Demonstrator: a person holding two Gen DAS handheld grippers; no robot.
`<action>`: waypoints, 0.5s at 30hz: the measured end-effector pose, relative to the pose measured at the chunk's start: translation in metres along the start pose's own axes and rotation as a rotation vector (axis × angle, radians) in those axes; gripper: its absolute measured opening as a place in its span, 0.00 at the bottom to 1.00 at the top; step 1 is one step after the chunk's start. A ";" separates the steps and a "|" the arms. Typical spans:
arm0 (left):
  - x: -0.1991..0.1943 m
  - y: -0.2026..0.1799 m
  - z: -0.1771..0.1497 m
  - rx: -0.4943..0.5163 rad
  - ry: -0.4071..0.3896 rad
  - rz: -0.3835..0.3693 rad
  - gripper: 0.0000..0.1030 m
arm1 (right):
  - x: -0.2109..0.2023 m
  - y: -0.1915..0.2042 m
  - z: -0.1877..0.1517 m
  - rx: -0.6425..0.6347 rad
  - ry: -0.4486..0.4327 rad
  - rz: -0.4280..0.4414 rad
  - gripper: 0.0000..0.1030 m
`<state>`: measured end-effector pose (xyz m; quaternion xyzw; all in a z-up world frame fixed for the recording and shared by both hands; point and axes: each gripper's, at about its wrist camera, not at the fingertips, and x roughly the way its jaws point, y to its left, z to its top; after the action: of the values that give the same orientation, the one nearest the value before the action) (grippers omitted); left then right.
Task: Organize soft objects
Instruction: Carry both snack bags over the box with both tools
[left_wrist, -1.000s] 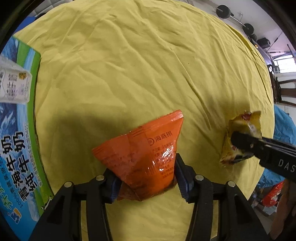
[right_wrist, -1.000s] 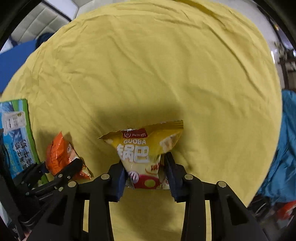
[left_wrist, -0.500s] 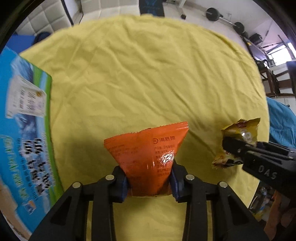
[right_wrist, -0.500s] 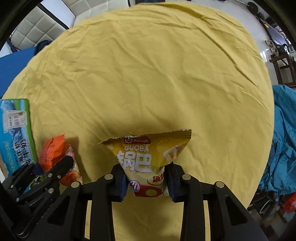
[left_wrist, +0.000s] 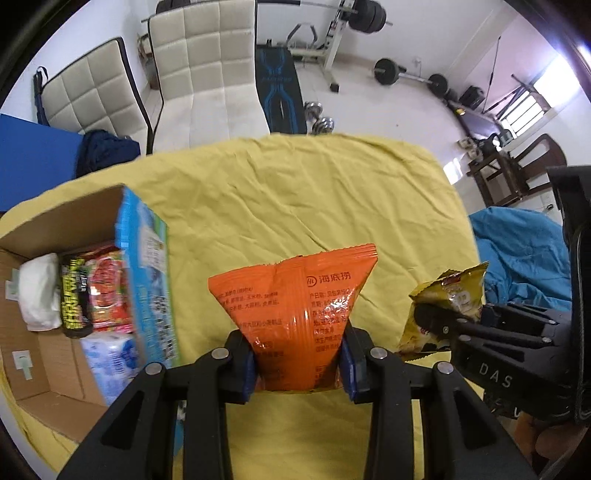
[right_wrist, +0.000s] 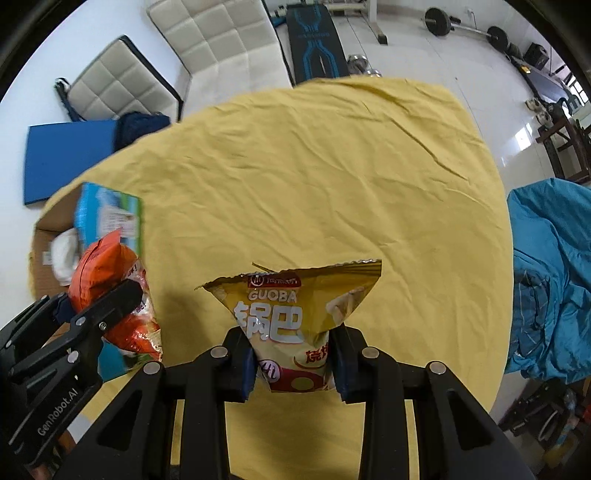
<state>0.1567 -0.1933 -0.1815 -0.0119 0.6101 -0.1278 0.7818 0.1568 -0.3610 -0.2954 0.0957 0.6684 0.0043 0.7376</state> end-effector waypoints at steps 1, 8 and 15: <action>-0.006 0.006 0.002 0.001 -0.009 -0.002 0.31 | -0.007 0.006 -0.001 -0.004 -0.008 0.003 0.33; -0.053 0.042 -0.012 -0.021 -0.042 -0.048 0.31 | -0.049 0.060 -0.027 -0.037 -0.071 0.044 0.33; -0.091 0.100 -0.039 -0.035 -0.068 -0.013 0.31 | -0.062 0.142 -0.056 -0.103 -0.082 0.091 0.33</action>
<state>0.1174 -0.0713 -0.1221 -0.0340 0.5852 -0.1218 0.8009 0.1123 -0.2223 -0.2189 0.0880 0.6315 0.0683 0.7674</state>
